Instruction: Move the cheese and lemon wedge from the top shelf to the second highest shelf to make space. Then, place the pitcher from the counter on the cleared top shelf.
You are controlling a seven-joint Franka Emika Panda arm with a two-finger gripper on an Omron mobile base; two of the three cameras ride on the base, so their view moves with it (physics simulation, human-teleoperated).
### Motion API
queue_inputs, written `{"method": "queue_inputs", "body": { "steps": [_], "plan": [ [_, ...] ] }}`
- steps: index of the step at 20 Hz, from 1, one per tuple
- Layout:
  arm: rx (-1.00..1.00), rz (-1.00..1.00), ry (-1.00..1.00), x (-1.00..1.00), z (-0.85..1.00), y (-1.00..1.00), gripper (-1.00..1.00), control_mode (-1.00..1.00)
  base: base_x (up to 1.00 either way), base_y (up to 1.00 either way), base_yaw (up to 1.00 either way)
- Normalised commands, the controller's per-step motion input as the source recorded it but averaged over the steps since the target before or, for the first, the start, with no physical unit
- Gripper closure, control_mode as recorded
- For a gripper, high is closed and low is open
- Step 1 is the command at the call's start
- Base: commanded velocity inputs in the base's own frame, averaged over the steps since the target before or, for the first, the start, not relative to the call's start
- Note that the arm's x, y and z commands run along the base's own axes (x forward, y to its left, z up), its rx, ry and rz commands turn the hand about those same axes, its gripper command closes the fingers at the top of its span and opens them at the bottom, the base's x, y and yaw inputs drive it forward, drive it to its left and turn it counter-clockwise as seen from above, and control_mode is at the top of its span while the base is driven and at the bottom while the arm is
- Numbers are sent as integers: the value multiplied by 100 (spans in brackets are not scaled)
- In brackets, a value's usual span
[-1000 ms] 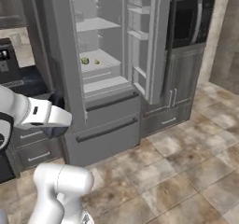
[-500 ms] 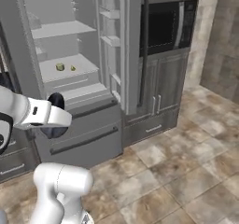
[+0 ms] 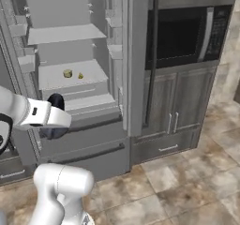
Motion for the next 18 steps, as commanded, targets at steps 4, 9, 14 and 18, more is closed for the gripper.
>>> {"method": "queue_inputs", "body": {
  "steps": [4,9,14,18],
  "plan": [
    [0,0,0,0,0,0,100,100,66,-32,42],
    [0,0,0,0,0,0,100,100,59,-36,43],
    [0,0,0,0,0,0,100,100,55,-35,42],
    [0,0,0,0,0,0,100,100,52,-23,39]
  ]
}}
